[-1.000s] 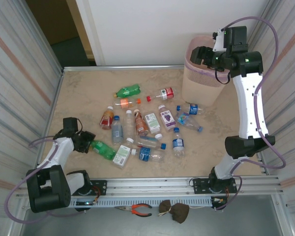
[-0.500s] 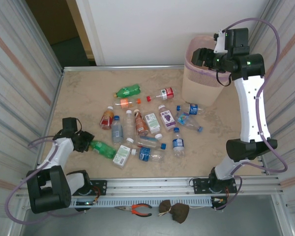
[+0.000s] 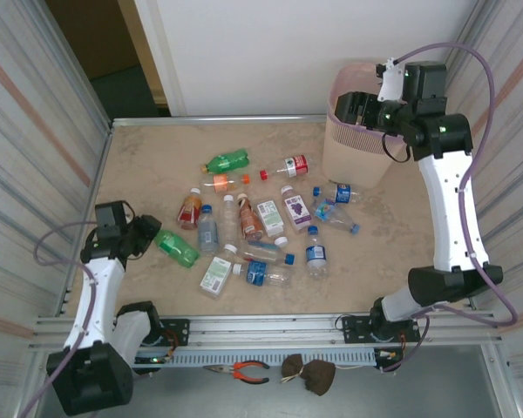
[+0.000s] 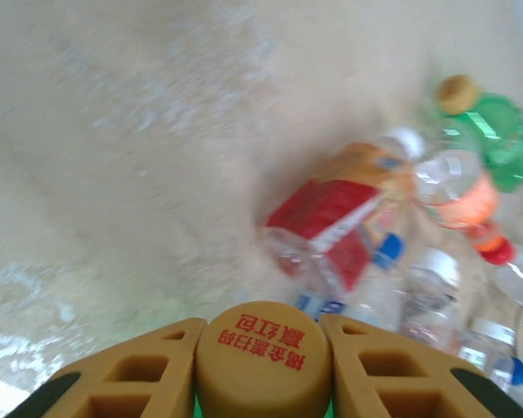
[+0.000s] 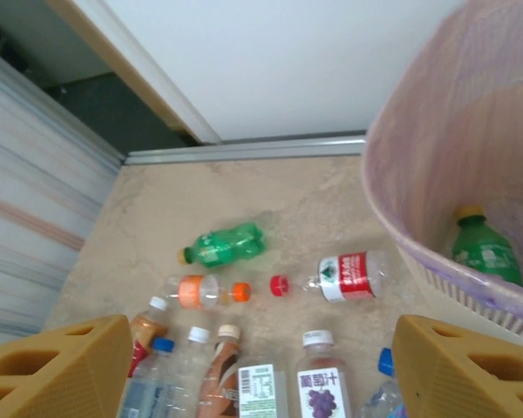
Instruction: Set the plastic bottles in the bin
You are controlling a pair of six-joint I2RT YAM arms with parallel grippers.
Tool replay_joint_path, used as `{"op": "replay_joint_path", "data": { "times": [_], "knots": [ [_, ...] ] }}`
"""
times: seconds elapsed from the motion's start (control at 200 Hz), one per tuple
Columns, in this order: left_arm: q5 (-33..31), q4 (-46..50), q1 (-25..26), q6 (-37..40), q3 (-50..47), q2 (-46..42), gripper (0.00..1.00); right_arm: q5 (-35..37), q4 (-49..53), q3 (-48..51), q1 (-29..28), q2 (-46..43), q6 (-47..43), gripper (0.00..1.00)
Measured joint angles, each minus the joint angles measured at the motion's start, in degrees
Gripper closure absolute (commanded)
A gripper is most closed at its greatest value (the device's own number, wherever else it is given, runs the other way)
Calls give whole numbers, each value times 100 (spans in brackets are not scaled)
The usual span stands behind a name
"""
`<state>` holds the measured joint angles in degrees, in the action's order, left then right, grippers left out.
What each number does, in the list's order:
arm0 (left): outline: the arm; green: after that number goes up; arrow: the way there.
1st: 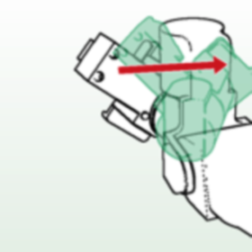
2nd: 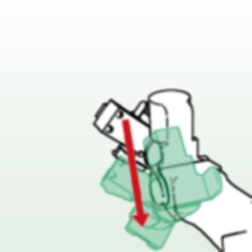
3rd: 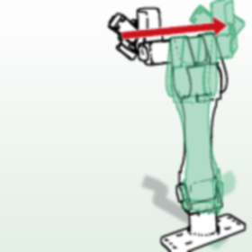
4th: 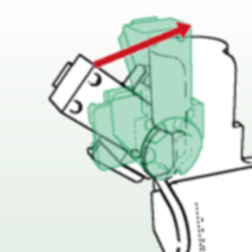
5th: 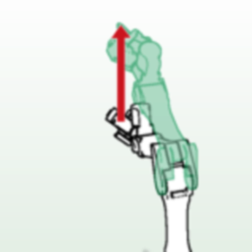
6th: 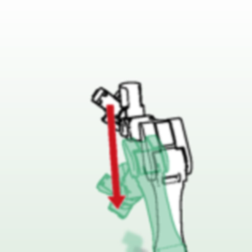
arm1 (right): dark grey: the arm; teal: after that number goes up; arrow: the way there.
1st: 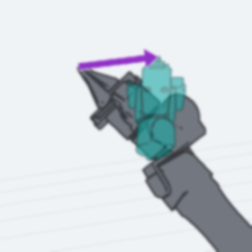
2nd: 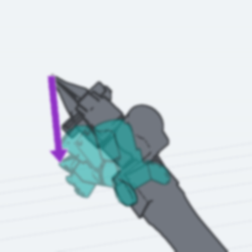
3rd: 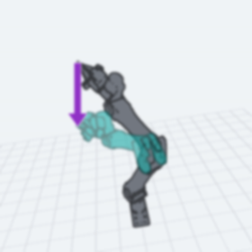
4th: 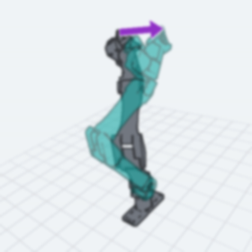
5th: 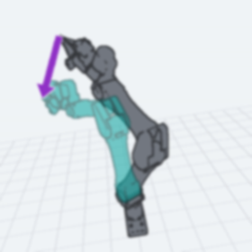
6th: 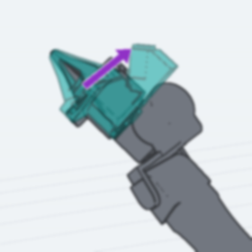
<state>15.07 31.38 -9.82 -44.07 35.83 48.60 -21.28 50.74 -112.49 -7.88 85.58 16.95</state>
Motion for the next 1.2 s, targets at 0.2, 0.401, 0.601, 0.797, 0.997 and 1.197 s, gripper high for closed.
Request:
{"op": "replay_joint_path", "data": {
  "times": [0.2,0.401,0.601,0.797,0.997,1.197],
  "knots": [
    [763,-378,0,592,446,-339,88,-905,-1062,1064,-4,-623,-140,21],
    [2120,-1360,59,839,890,-275,89,-1904,-2168,2004,-243,-1027,-319,17],
    [3042,-2511,850,1097,1499,-37,90,-2520,-2896,2527,-835,-1187,-693,14],
    [3401,-3036,2055,1665,2330,474,96,-2966,-3366,2894,-1502,-1224,-973,11],
    [3512,-3252,3187,2350,3176,1008,98,-3440,-3862,3080,-2103,-1231,-1034,5],
    [3508,-3432,3823,2828,3740,1287,99,-3821,-4221,3143,-2634,-1235,-990,1]
  ]
}}
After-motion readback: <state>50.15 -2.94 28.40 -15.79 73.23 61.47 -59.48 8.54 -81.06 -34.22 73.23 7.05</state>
